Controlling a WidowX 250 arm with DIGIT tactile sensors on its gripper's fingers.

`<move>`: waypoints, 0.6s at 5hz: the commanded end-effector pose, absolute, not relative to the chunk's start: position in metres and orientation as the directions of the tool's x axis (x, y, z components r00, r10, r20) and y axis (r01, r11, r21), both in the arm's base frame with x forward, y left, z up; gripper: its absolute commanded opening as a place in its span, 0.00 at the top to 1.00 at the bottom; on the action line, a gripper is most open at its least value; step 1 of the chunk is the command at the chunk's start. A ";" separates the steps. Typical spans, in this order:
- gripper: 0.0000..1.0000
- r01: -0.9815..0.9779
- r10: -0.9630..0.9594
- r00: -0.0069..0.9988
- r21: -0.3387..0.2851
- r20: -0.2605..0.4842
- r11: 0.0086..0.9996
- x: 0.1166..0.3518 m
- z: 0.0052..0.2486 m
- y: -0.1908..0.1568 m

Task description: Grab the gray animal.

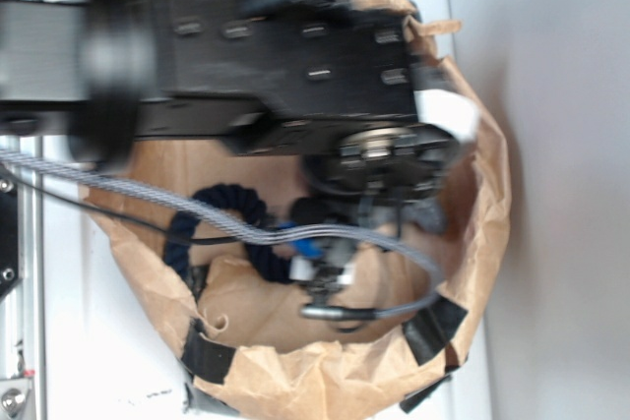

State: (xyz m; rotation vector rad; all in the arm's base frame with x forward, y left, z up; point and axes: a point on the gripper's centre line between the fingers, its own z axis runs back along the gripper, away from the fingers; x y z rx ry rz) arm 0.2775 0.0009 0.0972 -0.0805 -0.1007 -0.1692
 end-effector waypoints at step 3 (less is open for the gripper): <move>0.00 0.007 0.006 0.982 -0.069 0.188 0.998 0.334 0.070 -0.047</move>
